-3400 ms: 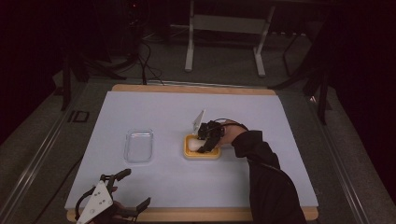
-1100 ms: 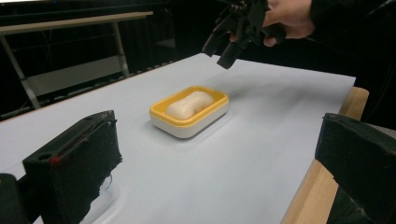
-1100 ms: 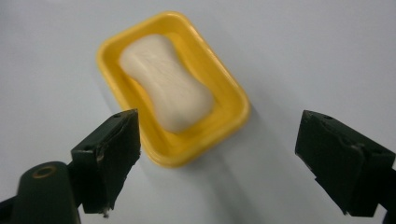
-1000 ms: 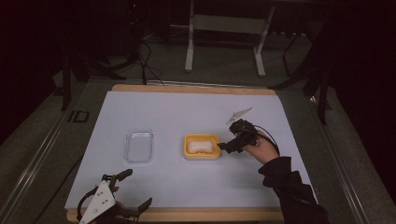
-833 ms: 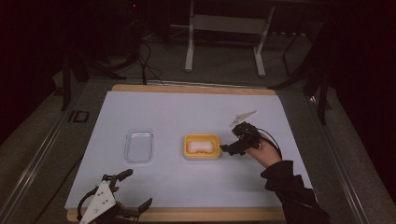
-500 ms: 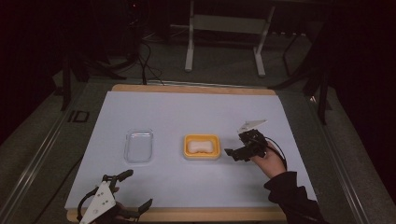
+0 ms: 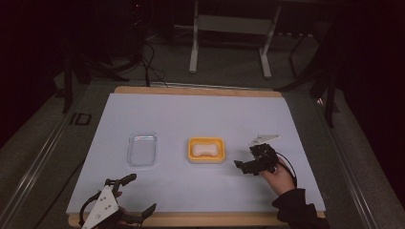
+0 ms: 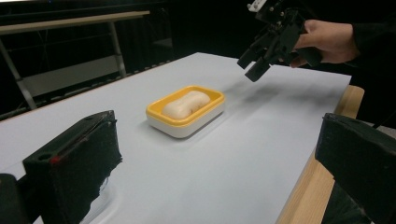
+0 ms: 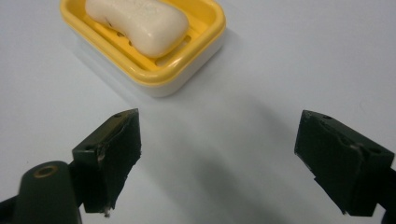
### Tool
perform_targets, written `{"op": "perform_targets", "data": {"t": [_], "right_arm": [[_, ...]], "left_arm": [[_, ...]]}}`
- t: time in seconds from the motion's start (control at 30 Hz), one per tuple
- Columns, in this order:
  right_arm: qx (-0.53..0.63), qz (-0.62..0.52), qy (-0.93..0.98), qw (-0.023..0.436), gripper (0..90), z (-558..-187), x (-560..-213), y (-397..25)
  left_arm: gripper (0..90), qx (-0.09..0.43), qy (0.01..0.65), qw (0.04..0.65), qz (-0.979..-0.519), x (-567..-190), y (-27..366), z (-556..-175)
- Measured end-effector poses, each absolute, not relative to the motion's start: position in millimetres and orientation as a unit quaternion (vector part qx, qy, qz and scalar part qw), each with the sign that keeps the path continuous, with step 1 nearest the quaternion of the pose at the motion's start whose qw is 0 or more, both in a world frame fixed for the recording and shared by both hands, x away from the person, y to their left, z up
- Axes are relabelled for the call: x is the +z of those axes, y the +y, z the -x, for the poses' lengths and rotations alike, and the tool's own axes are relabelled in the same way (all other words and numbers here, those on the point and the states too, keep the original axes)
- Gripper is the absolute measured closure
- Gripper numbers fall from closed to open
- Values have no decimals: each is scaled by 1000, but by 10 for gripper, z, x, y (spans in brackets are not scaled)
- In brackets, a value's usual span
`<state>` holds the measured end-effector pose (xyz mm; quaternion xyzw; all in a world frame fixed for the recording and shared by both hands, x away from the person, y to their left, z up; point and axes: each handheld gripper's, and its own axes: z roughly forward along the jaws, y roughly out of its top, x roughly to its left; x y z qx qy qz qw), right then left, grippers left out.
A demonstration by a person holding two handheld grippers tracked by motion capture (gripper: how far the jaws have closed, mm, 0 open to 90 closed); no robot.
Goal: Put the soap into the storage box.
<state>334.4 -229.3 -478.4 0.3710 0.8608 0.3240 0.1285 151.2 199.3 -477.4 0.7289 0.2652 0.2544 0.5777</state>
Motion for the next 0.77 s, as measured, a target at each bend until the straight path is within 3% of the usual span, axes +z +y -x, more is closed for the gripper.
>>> {"op": "perform_targets", "data": {"t": [0.77], "right_arm": [[348,-409,831,147,142,-3108,-4911,-2420]], "left_arm": [[1,252,261,575,-733,-4778,1984,-1509]]}}
